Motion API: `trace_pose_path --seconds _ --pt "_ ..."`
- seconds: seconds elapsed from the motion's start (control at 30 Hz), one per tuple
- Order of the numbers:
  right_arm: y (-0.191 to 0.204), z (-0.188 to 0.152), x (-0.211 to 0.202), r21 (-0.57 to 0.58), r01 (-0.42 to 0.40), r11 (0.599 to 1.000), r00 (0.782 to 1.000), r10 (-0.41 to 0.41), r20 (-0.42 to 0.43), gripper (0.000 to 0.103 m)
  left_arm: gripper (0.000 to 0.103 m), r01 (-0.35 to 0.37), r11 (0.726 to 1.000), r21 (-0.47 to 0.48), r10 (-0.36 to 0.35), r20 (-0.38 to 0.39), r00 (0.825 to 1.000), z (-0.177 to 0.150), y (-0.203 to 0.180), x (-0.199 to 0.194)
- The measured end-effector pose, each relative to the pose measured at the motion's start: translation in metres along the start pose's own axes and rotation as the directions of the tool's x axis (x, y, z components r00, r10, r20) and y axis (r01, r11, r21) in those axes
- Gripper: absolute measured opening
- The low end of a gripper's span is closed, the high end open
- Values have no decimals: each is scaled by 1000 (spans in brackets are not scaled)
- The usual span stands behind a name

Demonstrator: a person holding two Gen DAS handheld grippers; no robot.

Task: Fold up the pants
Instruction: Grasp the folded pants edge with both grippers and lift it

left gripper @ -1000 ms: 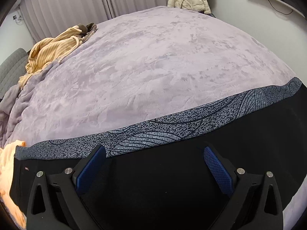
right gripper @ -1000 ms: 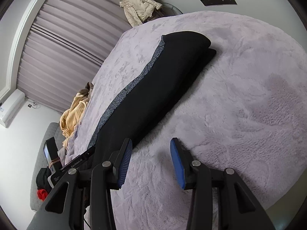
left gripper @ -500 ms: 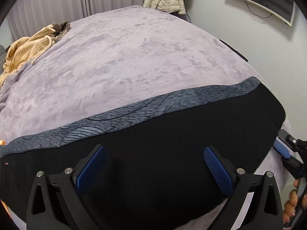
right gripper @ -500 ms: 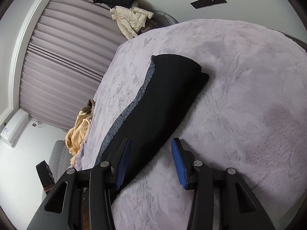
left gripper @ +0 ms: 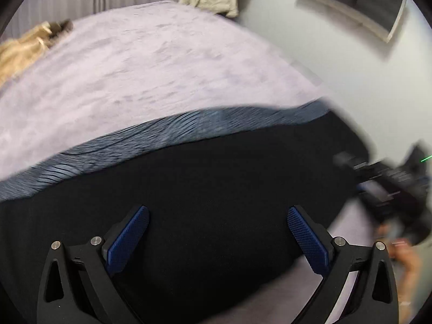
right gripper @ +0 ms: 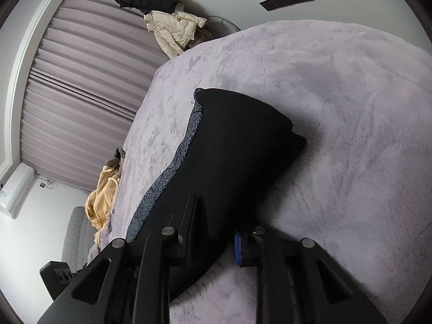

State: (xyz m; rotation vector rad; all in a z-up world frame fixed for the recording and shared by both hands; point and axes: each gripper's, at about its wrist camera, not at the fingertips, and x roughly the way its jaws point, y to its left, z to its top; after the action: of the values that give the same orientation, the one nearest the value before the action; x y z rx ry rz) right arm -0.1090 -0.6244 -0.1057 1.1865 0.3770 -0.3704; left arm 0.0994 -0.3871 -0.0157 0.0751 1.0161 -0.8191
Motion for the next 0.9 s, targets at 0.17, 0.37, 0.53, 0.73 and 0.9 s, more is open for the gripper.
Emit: trace_pose_path --seconds 0.17,0.37,0.53,0.73,0.9 --pt "13 1 -11 -42 -47 998 999 48 26 17 103 217 976 24 -217 15 976 10 -21 -2" --pt "55 0 -20 -173 -35 984 998 43 41 16 103 322 947 0 -321 -93 943 -2 -27 51" --pt "90 -6 -35 -282 -7 959 997 28 72 16 103 345 939 -20 -345 -103 933 -3 -16 22" --pt "152 -31 -52 -450 0 893 996 38 76 16 103 243 965 -101 -247 -25 969 -20 52 -30" --pt "211 -70 -50 -617 37 786 997 11 74 16 103 57 989 -137 -49 63 997 -44 118 -87"
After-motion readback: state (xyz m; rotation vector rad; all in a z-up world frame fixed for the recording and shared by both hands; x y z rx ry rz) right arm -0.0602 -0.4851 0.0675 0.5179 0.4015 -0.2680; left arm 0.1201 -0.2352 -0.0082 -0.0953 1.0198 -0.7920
